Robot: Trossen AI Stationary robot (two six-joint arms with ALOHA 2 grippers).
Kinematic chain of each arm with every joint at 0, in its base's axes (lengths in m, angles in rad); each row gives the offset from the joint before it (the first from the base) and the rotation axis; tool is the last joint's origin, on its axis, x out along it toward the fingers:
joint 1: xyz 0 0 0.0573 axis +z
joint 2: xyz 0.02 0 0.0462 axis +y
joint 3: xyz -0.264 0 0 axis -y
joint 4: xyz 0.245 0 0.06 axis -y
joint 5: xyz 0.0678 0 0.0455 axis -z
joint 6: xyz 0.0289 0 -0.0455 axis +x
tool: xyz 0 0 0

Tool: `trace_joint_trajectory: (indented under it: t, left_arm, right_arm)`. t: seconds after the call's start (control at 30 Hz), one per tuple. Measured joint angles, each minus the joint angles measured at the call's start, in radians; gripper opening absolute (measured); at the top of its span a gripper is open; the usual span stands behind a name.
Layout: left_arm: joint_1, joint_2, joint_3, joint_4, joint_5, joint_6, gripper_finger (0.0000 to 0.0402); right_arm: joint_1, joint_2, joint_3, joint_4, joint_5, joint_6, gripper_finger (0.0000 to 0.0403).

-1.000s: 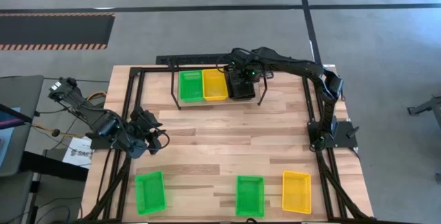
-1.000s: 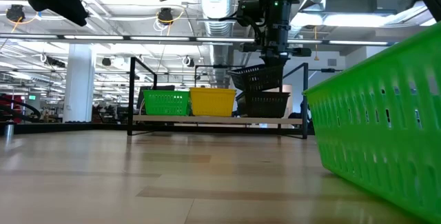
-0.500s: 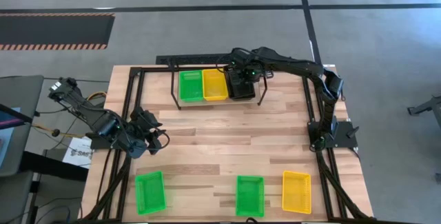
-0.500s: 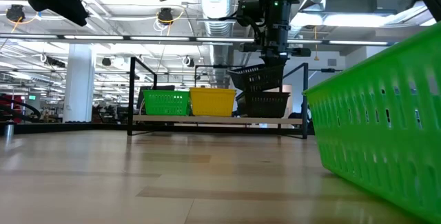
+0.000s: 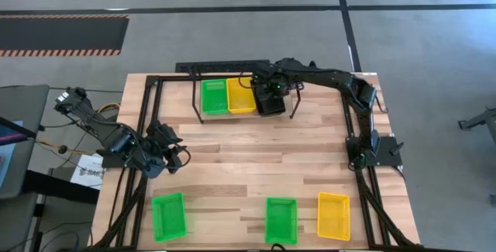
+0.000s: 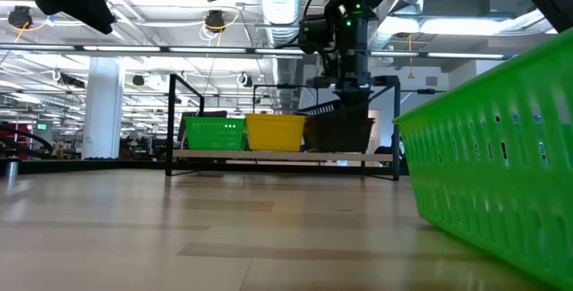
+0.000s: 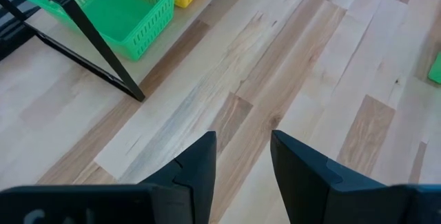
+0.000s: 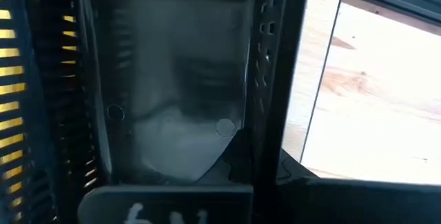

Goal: Stack baskets on shelf by color
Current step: Stack the black bin on top of the black bins on the shelf

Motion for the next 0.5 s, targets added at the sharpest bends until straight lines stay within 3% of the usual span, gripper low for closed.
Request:
trace_joint_trajectory:
  t: [0.27, 0.5]
  left_arm:
    - [0.0, 0.0, 0.0, 0.0, -0.001, 0.0, 0.0125]
    - [0.0, 0.0, 0.0, 0.0, -0.002, 0.0, 0.0125]
  right_arm:
    - [-0.01, -0.011, -0.003, 0.001, -0.016, -0.022, 0.0012]
    - [-0.003, -0.011, -0.004, 0.0, -0.016, -0.049, 0.0068]
